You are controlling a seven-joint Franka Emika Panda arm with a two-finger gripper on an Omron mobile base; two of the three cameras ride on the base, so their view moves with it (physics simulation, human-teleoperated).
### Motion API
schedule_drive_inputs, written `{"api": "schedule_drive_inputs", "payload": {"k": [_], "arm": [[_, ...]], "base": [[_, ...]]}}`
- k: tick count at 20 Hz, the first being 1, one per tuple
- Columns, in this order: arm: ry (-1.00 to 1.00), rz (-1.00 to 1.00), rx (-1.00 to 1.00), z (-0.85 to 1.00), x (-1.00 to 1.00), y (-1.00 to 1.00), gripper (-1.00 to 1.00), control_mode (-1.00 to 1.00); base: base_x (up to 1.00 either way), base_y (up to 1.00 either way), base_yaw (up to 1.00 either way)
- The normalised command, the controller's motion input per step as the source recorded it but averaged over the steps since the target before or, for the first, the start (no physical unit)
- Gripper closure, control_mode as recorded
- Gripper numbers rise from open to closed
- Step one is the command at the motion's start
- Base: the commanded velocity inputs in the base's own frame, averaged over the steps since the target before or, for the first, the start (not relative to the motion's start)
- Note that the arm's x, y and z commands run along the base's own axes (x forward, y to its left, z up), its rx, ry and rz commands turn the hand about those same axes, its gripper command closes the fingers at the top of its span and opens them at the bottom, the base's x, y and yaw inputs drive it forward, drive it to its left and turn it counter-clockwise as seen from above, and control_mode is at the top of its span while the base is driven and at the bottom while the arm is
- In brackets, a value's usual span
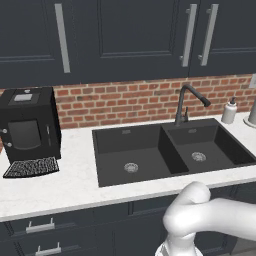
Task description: Pick the onion from the sink and place it in the bowl. Then pick the bowl and place it in the microwave. Then close the microwave door and press the start button.
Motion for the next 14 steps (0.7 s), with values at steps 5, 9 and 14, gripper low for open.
{"api": "schedule_drive_inputs", "payload": {"k": [5,9,14], "arm": [[0.15,0.04,-0.03,0.16,-0.02,0.03,-1.0,-1.0],[0.23,0.18,-0.04,0.33,-0.18,0.09,-1.0,-1.0],[0.25,0.24,-0.05,0.22,-0.35,0.15,-1.0,-1.0]], "base": [[0.0,0.0,0.0],[0.0,0.0,0.0],[0.0,0.0,0.0]]}}
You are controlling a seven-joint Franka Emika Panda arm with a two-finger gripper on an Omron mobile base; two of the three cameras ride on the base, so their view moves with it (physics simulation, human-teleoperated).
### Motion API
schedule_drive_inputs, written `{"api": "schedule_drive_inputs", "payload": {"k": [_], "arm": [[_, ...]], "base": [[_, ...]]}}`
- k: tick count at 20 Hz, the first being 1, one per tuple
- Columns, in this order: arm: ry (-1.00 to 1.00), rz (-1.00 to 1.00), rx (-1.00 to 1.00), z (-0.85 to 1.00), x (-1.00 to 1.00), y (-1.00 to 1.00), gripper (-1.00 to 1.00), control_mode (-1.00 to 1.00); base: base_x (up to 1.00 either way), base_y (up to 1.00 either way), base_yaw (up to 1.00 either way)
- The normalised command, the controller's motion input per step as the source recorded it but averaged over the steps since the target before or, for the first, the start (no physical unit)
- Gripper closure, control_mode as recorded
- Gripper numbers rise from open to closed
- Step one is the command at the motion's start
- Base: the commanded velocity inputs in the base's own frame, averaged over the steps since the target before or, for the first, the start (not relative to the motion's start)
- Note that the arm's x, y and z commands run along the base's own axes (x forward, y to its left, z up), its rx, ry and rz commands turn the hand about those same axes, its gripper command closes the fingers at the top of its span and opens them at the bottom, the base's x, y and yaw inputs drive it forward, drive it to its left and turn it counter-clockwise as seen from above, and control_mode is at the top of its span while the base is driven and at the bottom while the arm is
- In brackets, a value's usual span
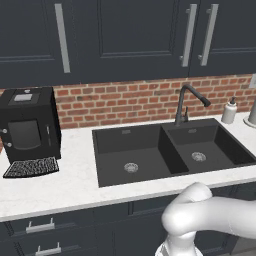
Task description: Pick the onion from the sink and place it in the bowl. Then pick the bowl and place it in the microwave. Then close the microwave door and press the start button.
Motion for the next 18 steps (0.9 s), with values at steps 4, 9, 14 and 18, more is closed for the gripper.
{"api": "schedule_drive_inputs", "payload": {"k": [4,9,14,18], "arm": [[0.16,0.19,-0.09,0.0,-0.43,0.29,-1.0,-1.0],[0.15,0.06,-0.21,-0.04,-0.11,0.48,-1.0,-1.0],[0.07,0.0,-0.18,-0.2,0.0,0.35,-1.0,-1.0],[0.05,0.0,-0.04,-0.14,0.01,0.09,-1.0,-1.0]], "base": [[0.0,0.0,0.0],[0.0,0.0,0.0],[0.0,0.0,0.0],[0.0,0.0,0.0]]}}
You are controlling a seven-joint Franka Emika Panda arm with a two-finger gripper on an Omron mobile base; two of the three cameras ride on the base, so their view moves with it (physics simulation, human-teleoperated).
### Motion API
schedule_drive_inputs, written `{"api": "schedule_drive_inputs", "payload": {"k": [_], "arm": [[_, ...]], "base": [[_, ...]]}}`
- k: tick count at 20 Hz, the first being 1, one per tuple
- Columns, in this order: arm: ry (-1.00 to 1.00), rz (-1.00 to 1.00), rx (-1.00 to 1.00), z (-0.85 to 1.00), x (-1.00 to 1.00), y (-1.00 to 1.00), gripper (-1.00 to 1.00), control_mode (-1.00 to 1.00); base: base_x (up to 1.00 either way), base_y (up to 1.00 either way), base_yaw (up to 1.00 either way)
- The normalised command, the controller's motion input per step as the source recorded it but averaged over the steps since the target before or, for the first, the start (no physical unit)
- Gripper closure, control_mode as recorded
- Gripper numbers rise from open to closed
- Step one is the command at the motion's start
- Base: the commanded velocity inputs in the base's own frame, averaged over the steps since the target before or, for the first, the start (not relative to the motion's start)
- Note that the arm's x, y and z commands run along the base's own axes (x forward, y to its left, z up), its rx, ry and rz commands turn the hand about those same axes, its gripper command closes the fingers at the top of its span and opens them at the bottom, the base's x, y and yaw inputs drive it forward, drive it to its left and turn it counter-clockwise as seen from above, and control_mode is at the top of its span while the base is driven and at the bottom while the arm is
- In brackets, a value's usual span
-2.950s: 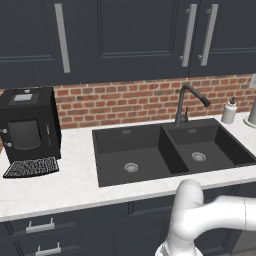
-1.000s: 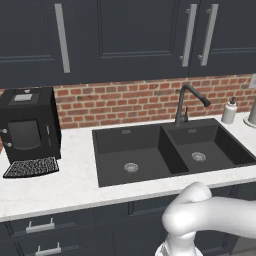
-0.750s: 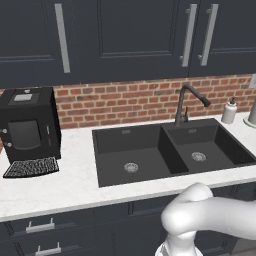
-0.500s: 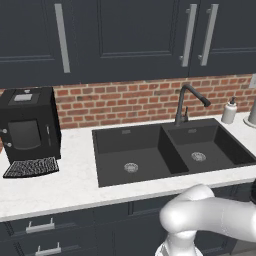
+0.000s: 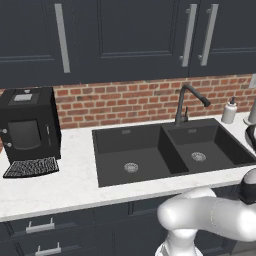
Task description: Pick the onion from the sink and place it in the bowl. Then pick the bowl and place it in the microwave. Then close the microwave door and press the start button.
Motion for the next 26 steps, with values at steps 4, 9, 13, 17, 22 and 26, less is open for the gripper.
{"api": "schedule_drive_inputs", "payload": {"k": [4,9,13,17,22,26], "arm": [[0.02,0.0,0.05,-0.07,0.01,-0.09,-1.0,-1.0],[0.04,0.01,0.03,-0.01,0.09,-0.06,-1.0,-1.0],[0.03,0.06,0.03,0.0,0.2,-0.11,-1.0,-1.0],[0.04,0.1,0.03,0.0,0.26,-0.17,-1.0,-1.0],[0.0,0.1,0.05,-0.06,0.18,-0.31,-1.0,-1.0],[0.0,0.07,0.04,-0.12,0.17,-0.25,-1.0,-1.0]], "base": [[0.0,0.0,0.0],[0.0,0.0,0.0],[0.0,0.0,0.0],[0.0,0.0,0.0],[0.0,0.0,0.0],[0.0,0.0,0.0]]}}
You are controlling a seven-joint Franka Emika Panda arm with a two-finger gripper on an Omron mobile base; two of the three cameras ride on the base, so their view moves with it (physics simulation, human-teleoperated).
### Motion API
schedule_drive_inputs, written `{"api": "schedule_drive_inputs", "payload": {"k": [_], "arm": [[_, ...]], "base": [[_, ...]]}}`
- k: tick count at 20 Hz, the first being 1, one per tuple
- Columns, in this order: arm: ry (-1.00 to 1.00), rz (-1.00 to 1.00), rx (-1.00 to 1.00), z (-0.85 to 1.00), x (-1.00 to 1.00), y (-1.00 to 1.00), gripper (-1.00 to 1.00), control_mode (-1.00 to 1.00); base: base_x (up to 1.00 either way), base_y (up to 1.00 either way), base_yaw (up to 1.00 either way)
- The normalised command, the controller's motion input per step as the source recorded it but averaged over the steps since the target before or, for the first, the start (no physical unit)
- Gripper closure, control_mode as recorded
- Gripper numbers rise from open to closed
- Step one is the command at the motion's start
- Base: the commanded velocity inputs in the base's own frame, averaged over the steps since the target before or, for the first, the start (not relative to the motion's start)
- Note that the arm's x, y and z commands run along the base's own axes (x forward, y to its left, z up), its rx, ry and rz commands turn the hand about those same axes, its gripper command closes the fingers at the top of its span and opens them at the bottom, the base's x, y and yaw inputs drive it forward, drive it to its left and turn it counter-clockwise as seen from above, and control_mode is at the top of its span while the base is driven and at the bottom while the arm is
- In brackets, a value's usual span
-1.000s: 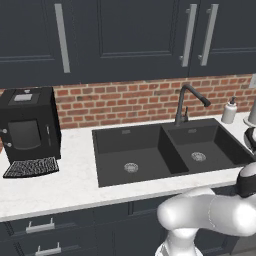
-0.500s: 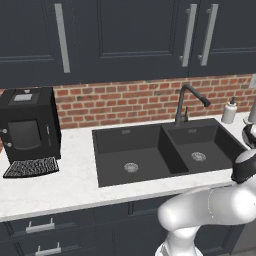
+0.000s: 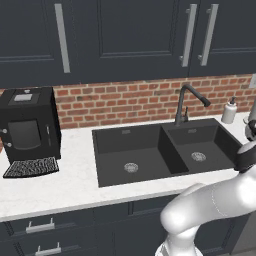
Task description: Pick the onion from the sink and place it in the bowl. Then pick the bowl and place it in the microwave. Then close the microwave door and press the start button.
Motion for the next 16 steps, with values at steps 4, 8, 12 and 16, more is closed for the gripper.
{"api": "schedule_drive_inputs", "payload": {"k": [4,8,12,16], "arm": [[0.0,0.01,0.0,-0.1,0.16,-0.09,-1.0,-1.0],[0.0,0.0,0.0,-0.12,0.14,-0.05,-1.0,-1.0],[0.0,0.0,0.0,-0.24,0.13,-0.01,-1.0,-1.0],[0.0,0.0,0.0,-0.38,0.05,0.0,-1.0,-1.0]], "base": [[0.0,0.0,0.0],[0.0,0.0,0.0],[0.0,0.0,0.0],[0.0,0.0,0.0]]}}
